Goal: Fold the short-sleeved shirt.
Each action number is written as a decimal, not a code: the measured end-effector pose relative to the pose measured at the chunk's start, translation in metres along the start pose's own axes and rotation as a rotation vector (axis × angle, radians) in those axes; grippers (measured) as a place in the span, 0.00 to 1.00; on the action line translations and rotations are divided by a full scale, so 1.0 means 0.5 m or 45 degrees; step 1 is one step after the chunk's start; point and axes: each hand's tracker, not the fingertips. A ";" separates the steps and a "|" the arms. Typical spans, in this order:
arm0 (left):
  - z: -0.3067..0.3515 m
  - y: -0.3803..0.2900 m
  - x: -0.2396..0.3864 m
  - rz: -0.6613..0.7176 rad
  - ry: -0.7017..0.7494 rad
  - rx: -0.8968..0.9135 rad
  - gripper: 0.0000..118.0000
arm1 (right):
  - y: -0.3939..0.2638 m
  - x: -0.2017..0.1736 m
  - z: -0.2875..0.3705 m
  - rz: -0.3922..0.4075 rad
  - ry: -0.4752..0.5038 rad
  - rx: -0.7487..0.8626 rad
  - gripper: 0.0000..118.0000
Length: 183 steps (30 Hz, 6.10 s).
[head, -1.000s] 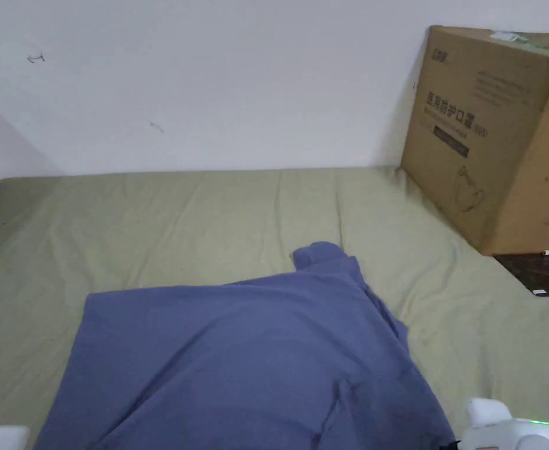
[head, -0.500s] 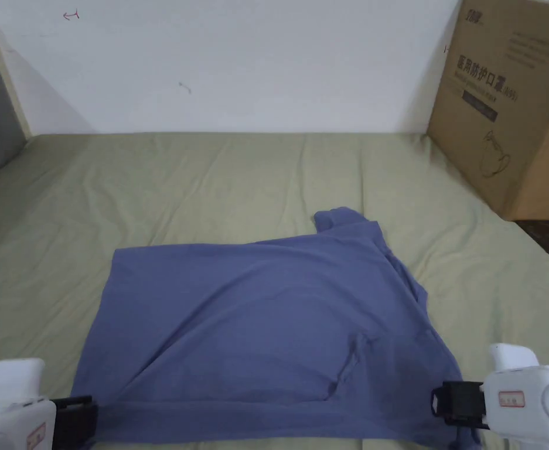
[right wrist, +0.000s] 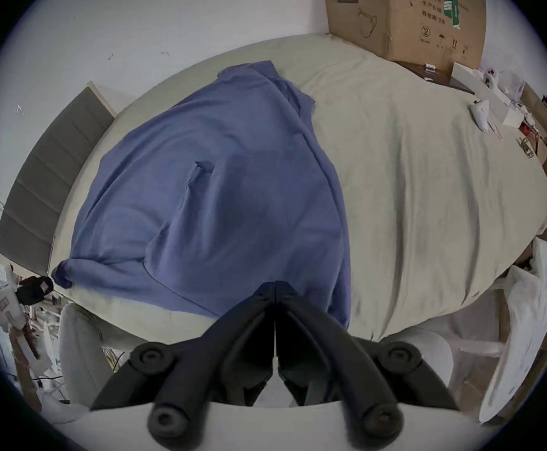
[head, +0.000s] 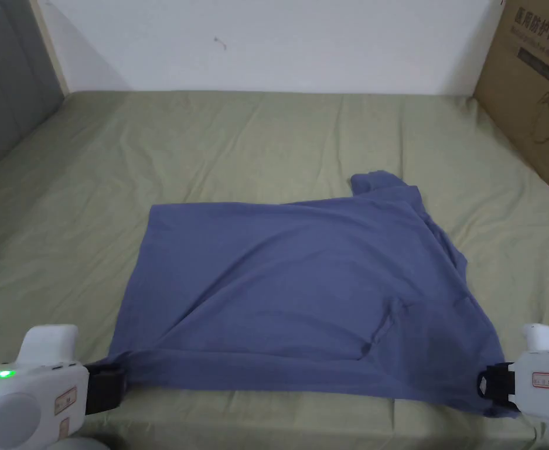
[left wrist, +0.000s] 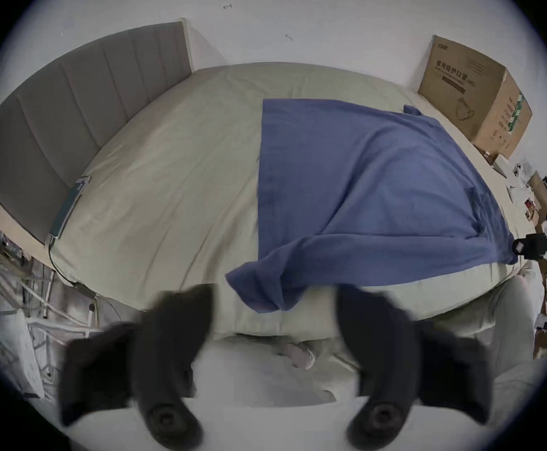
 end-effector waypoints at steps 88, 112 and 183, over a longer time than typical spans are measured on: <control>-0.198 0.143 -0.015 0.179 -0.100 -0.158 0.07 | 0.127 -0.008 -0.050 0.029 -0.021 0.025 0.73; -0.072 0.115 -0.009 -0.041 -0.079 -0.141 0.07 | 0.100 0.017 0.012 0.055 -0.024 -0.018 0.01; -0.535 0.558 0.077 0.065 0.034 -0.201 0.52 | 0.591 -0.005 -0.371 0.075 -0.055 -0.066 0.00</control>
